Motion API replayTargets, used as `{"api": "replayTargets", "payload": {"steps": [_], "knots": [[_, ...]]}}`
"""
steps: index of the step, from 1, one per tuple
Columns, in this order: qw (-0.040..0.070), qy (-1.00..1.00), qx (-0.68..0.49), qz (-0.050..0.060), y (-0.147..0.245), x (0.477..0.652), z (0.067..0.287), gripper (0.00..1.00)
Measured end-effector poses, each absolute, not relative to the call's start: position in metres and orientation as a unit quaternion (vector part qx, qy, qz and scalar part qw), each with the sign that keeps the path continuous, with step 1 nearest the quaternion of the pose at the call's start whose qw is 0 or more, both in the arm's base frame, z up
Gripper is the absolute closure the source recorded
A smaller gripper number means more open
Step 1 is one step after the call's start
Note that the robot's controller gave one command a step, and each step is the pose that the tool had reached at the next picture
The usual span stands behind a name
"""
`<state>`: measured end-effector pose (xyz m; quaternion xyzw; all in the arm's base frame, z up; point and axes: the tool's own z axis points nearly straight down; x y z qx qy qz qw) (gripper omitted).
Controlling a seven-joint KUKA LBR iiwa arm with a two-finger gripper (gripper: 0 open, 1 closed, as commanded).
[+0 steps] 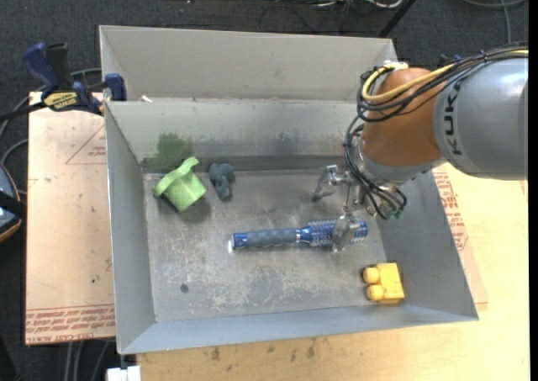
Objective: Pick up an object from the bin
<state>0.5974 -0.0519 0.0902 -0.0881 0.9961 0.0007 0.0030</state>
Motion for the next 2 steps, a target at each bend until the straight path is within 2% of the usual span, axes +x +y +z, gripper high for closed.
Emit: {"api": "replayTargets", "payload": {"steps": [1,2], "knots": [[0.001,0.996,-0.088,0.0,-0.053,0.596,0.089,1.0],[0.005,0.995,-0.097,0.0,-0.042,0.587,0.22,1.0]]}}
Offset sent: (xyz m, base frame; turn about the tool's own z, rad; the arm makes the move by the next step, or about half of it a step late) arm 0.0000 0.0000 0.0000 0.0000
